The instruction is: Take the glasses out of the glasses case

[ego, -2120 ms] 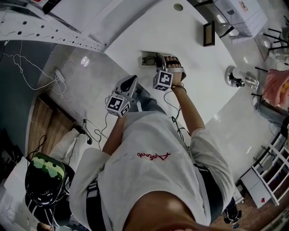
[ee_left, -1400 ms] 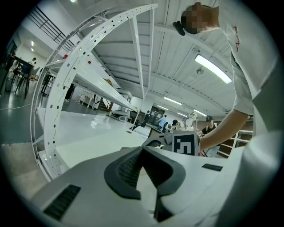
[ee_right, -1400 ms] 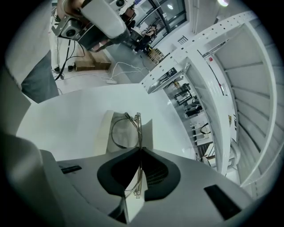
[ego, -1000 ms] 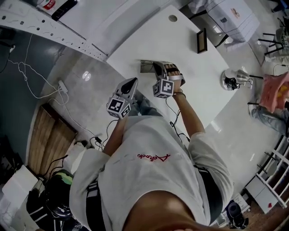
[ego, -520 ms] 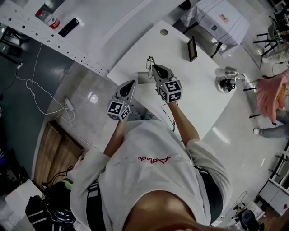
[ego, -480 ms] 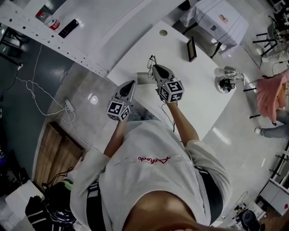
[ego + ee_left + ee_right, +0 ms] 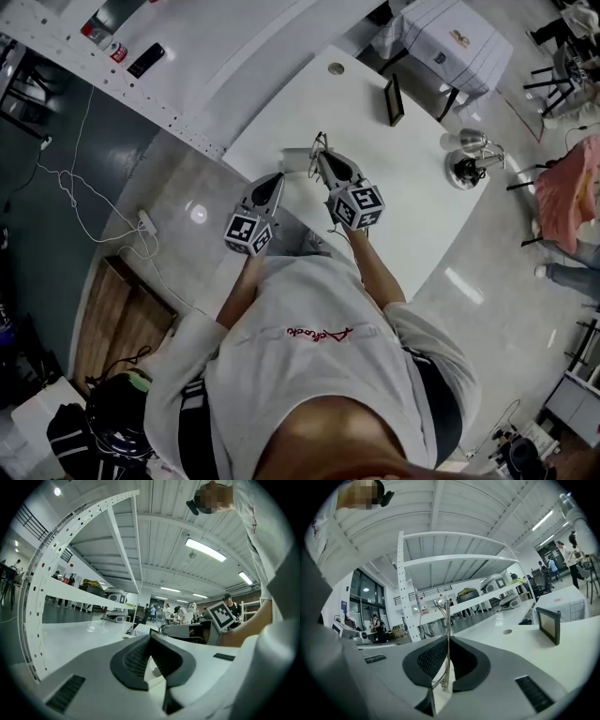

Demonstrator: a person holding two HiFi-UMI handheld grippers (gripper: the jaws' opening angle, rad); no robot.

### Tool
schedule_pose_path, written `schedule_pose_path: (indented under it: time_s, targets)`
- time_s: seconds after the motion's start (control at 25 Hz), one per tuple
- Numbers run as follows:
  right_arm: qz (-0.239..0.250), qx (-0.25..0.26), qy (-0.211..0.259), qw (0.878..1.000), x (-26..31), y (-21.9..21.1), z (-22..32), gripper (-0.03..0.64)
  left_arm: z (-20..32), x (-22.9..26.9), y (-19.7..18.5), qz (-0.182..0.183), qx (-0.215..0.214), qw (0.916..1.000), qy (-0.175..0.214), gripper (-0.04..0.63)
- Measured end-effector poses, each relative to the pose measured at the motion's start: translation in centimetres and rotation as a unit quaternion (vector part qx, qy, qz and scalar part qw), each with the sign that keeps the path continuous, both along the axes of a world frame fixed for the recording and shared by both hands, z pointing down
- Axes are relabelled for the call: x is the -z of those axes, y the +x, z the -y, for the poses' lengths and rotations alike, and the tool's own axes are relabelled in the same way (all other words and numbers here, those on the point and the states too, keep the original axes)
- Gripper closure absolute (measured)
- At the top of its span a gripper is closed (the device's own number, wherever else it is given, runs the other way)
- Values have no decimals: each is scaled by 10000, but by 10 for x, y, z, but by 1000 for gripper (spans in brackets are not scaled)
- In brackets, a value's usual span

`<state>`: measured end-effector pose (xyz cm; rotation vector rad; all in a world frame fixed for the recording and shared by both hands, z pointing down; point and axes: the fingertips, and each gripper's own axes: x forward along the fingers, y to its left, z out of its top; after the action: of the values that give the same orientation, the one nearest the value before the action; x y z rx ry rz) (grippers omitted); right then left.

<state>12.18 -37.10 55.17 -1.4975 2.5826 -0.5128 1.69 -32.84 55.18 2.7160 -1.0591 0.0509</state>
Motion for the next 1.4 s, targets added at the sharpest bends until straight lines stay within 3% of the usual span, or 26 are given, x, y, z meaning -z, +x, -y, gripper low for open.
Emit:
schedule_pose_path:
  time_s: [0.4,0.72,1.0,1.4]
  targets:
    - [-113,-99,389,9991,24,-20,-70,580,-52,11,-11,-196,-190,9994,217,572]
    - [-39,-290,154,9995,3,-64,-179,579,-144,6,-44,-235,-448,9986,134,572]
    - [-450,-146,242,9986,-1,-89,-249,579,-198,13,-66,-293,-503,9980,227,572]
    - [-770,-152,338,9963,12,-96,-299,580,-244,18,-70,-395,-527,9977,182,572]
